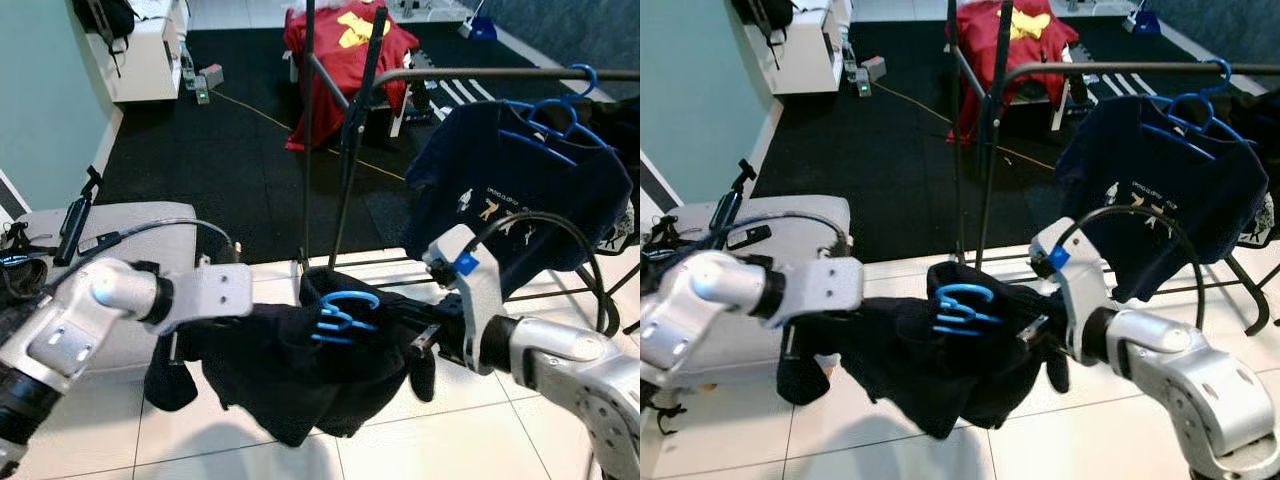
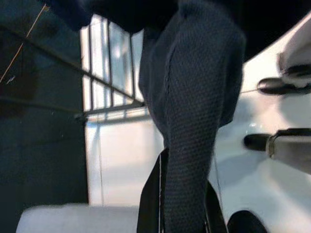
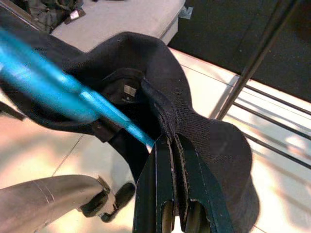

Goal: Hang hanger

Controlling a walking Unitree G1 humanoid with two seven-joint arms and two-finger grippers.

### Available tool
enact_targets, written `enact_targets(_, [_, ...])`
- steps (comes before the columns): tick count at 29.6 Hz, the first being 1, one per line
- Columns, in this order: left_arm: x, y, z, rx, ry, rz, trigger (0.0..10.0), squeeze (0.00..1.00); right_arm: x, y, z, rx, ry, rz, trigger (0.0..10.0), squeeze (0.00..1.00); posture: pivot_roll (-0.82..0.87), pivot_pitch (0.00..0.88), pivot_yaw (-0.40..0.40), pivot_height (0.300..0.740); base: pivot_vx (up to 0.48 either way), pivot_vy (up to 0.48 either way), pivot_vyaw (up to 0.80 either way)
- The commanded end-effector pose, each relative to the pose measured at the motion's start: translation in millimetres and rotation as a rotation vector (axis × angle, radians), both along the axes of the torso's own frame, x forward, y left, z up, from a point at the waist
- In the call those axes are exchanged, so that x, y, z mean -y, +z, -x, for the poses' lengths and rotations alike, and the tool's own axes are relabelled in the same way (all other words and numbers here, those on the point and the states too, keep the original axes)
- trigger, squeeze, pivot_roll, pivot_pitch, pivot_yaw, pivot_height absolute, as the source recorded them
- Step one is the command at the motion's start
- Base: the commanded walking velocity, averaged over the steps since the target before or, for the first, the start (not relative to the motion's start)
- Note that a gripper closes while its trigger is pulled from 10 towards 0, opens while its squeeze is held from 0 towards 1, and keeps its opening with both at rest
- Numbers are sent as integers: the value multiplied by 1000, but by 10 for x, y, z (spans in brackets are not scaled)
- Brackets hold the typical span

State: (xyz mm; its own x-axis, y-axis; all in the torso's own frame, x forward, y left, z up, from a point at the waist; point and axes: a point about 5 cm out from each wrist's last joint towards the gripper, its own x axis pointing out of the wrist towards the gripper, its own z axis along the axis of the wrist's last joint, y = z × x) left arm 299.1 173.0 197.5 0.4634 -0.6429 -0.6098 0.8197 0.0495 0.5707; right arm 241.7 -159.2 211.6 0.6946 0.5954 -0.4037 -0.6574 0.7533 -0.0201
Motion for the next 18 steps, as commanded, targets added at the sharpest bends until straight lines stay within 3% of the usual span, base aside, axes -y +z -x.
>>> enact_targets(1, [35,-22,-30,8,19,11,10000,0,-79,25,36,8,35,-9,0,0,-51,133,-7,740,0,0,0])
enact_targets(8, [-21,-80,-138,47,130,-11,10000,0,-170,11,48,-13,48,-46,0,0,-50,132,-7,740,0,0,0])
enact_targets(9, [-54,-90,-177,40,208,10,10000,0,-162,10,44,-17,33,-47,0,0,-50,134,-8,740,0,0,0])
enact_targets(11, [-70,-86,-210,42,263,31,10000,0,-151,12,39,-20,19,-46,0,0,-50,135,-7,740,0,0,0])
enact_targets(16, [-54,-119,-223,23,332,70,10000,0,-115,-30,20,-35,-27,-20,314,0,-50,137,-8,740,0,0,0])
enact_targets(17, [-35,-147,-208,7,345,90,10000,0,-73,-90,4,-55,-70,3,10000,0,-50,137,-8,740,0,0,0])
enact_targets(18, [-35,-147,-208,7,345,90,10000,0,-73,-90,4,-55,-70,3,10000,0,-50,137,-8,740,0,0,0])
